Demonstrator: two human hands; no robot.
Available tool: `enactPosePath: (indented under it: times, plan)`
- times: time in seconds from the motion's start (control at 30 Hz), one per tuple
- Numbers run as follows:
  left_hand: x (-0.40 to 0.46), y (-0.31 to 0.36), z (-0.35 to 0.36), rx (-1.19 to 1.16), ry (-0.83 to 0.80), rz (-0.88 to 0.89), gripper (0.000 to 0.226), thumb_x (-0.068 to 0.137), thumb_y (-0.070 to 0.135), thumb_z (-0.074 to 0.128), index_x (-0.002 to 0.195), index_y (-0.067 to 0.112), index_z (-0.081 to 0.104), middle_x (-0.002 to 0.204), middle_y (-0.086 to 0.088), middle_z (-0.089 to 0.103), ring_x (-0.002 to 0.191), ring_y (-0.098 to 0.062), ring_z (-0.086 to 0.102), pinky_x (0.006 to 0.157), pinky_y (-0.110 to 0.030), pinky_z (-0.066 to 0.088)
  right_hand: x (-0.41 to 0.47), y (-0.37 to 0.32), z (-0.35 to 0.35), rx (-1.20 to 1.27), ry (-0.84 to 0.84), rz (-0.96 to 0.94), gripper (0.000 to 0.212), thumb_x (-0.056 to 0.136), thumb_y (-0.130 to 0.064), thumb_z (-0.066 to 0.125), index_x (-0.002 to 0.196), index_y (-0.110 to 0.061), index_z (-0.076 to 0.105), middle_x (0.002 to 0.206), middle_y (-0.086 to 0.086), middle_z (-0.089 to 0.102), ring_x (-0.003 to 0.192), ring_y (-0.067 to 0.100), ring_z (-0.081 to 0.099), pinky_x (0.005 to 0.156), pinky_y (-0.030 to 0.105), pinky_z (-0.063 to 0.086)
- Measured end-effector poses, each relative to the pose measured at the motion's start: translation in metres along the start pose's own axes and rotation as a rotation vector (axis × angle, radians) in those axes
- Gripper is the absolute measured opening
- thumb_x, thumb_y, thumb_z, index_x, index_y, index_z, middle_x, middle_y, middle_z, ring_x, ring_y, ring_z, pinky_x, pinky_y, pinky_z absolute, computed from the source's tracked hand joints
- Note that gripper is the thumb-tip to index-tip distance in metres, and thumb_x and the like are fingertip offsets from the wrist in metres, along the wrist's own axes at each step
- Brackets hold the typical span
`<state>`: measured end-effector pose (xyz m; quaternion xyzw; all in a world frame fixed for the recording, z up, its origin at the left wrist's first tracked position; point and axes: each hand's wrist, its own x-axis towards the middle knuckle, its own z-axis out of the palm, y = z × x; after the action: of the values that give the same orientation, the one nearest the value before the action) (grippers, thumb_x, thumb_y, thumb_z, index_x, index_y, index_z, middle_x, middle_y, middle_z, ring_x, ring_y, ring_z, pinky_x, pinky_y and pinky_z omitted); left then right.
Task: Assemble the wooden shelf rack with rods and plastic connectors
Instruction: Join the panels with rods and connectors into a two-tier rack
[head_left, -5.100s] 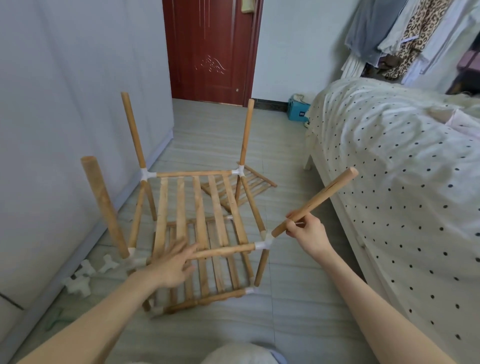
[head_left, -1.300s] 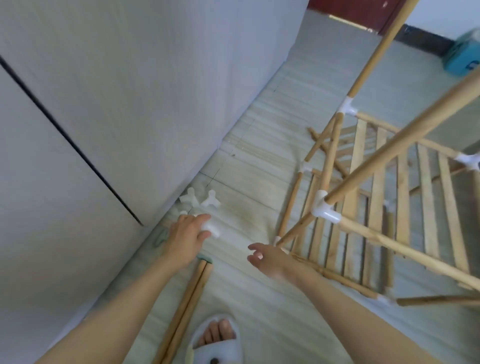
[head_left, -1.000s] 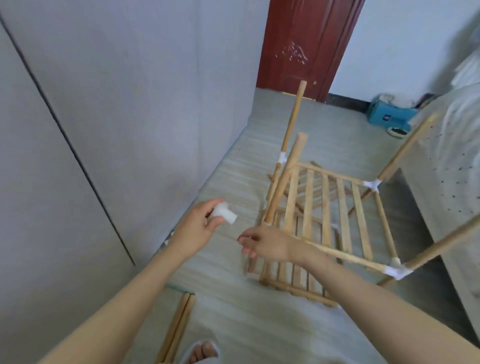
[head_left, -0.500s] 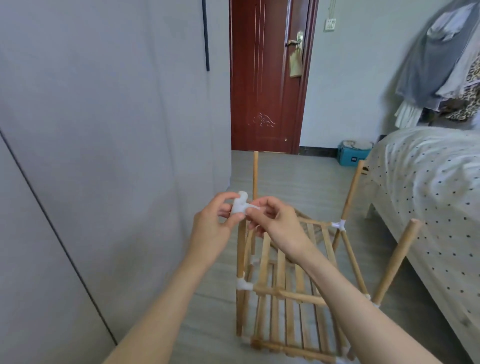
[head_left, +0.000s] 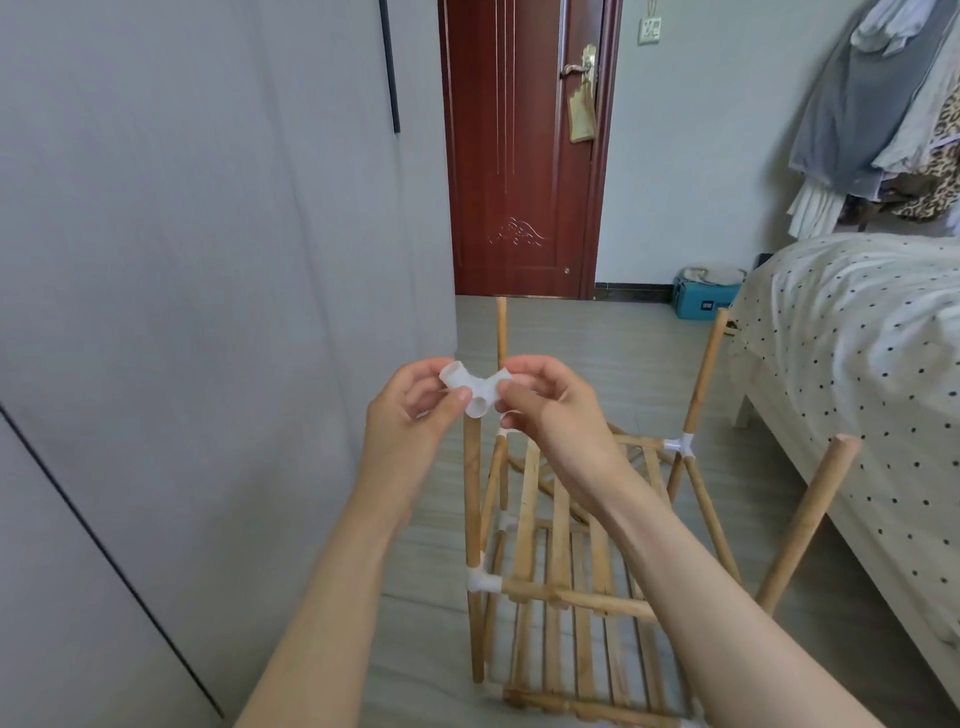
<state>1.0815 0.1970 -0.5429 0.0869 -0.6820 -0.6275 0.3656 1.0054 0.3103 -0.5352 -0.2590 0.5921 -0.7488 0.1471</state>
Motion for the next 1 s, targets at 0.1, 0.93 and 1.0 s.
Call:
enactPosePath:
  times: [0.1, 0.93, 1.0]
  plan:
    - [0.0, -0.002, 0.004, 0.015, 0.008, 0.049, 0.026, 0.082, -0.003, 0.065, 0.092, 0.021, 0.06, 0.095, 0.009, 0.068, 0.086, 0.003, 0.065, 0.071, -0.009, 0.048, 0.005, 0.004, 0.001, 0.092, 0.043, 0.015, 0.008, 0.091, -0.006, 0.057, 0.097, -0.009, 0.061, 0.077, 0.006, 0.062, 0.062, 0.01, 0.058, 0.064, 0.019, 0.053]
    - [0.01, -0.017, 0.022, 0.146, 0.027, 0.13, 0.038, 0.083, -0.006, 0.061, 0.088, 0.031, 0.056, 0.097, 0.008, 0.064, 0.098, -0.01, 0.062, 0.088, -0.024, 0.05, 0.013, 0.019, -0.002, 0.024, 0.03, 0.168, 0.021, 0.095, -0.011, 0.053, 0.108, 0.0, 0.063, 0.095, 0.012, 0.065, 0.073, 0.012, 0.062, 0.063, 0.017, 0.052]
    - [0.009, -0.016, 0.022, 0.135, -0.02, 0.137, 0.033, 0.085, -0.005, 0.059, 0.091, 0.028, 0.06, 0.103, 0.004, 0.066, 0.102, -0.009, 0.062, 0.091, -0.023, 0.049, 0.014, 0.02, -0.004, 0.082, 0.051, 0.163, 0.019, 0.094, -0.004, 0.051, 0.109, 0.0, 0.063, 0.096, 0.013, 0.065, 0.077, 0.012, 0.062, 0.069, 0.018, 0.054]
